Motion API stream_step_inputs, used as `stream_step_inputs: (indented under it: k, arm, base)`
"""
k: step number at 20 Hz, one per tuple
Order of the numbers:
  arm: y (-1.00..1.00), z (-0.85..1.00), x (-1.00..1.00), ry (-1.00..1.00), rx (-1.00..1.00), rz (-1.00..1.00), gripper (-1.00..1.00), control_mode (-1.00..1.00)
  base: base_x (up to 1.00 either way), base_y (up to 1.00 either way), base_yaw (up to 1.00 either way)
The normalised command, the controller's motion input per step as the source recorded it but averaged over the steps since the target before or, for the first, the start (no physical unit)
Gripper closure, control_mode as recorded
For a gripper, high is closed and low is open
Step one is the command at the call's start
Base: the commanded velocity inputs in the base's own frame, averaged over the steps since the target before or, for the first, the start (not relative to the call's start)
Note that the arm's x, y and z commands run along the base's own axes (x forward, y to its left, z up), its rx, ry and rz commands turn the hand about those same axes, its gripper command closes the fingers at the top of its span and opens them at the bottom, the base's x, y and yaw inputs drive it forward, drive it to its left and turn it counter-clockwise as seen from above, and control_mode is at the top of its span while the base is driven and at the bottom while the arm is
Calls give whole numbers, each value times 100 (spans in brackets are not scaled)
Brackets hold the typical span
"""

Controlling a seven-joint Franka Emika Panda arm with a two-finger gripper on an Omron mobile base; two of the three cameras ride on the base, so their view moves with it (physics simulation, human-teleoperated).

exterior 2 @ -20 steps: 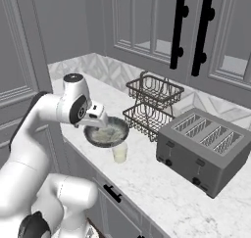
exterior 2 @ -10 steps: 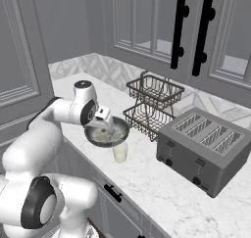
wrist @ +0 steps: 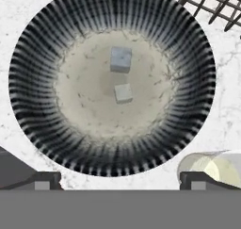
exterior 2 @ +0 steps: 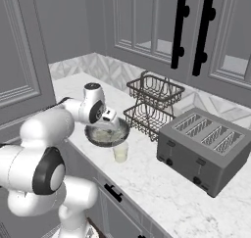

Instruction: Grab a lemon wedge from the fridge and one ice cube from the ice bowl, and put them in the glass of lemonade.

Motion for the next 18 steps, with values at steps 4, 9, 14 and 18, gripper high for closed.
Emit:
stream_step_inputs:
  k: [4,9,14,18]
  arm:
    - [0,-27,36,3,0,0,-100,-100]
    - [0,-29,37,2,0,0,-100,-100]
    - [0,-29,35,1,0,0,-100,-100]
    - [0,-25,34,0,0,0,-100,-100]
  base:
    - [0,0,0]
    - [0,0,0]
    - [0,0,0]
    - [0,0,0]
